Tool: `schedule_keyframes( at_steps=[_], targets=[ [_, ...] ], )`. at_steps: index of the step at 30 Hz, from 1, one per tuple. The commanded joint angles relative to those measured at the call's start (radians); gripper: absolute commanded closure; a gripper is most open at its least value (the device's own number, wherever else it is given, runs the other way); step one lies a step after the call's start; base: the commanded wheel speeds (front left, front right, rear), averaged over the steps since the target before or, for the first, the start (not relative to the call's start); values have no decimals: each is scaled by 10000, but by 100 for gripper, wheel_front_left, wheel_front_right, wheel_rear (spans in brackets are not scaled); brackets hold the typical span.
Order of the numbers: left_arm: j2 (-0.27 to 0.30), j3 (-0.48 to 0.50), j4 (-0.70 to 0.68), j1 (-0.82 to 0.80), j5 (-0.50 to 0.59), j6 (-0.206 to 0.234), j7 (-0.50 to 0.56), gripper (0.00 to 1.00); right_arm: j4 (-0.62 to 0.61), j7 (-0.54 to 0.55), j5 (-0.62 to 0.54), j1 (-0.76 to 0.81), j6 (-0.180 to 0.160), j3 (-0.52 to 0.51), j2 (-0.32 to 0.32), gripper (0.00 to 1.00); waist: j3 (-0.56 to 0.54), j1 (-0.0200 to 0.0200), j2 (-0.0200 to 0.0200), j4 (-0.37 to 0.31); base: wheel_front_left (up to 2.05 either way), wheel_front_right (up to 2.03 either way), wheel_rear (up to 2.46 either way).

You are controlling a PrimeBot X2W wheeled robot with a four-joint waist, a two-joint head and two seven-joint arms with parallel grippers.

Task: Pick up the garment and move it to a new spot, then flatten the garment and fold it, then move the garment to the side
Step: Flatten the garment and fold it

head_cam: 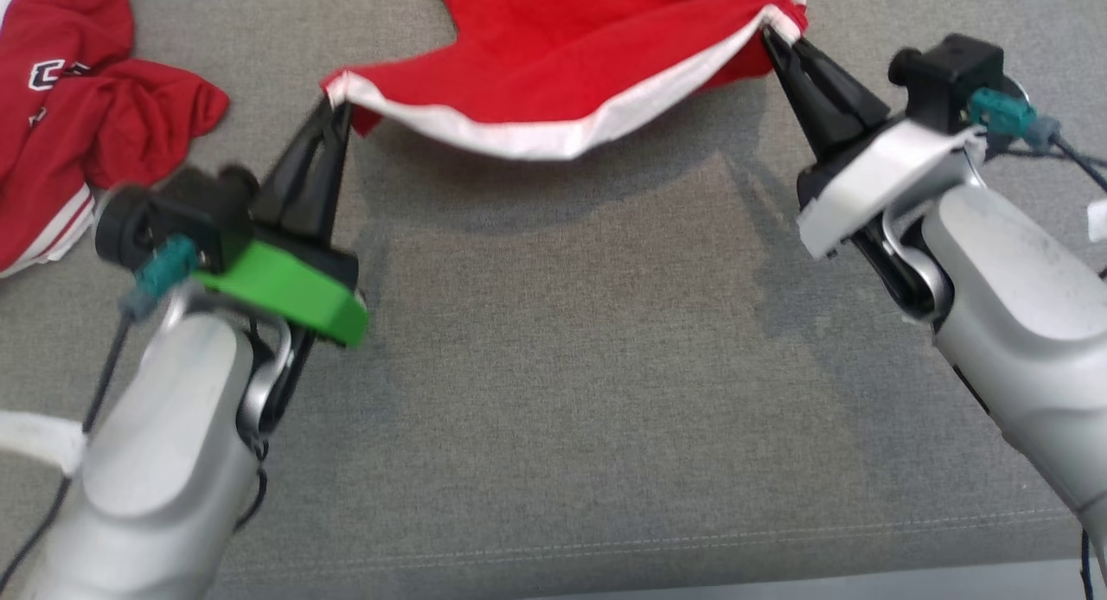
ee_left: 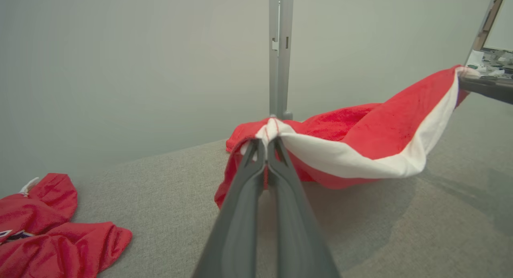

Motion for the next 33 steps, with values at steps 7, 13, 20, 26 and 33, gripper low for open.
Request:
schedule_keyframes(
  at_steps=[7,13,20,26,33],
  targets=[
    [411,372,-2942,4142,453,1409,-75,100,-2163,-35,-618,3327,-3,-1296,-602,100,-1391,0,0,125,0,0,0],
    [149,591,-4323,6484,1202,2148,-69,100,-3512,-35,-1585,5959,-3,-2322,-305,100,-2028,0,0,294,0,0,0],
    [159,774,-4982,7861,1947,2420,-70,100,-4476,-36,-2155,8211,-5,-3150,-62,100,-2418,0,0,365,0,0,0],
    [285,1176,-5491,8778,2459,2722,-71,100,-5568,287,-2586,9757,-5,-3774,168,100,-2507,0,0,261,0,0,0],
    [194,1473,-6074,9492,2617,2662,-71,100,-6746,815,-2789,10659,-5,-3980,268,100,-2484,0,0,70,0,0,0]
  ],
)
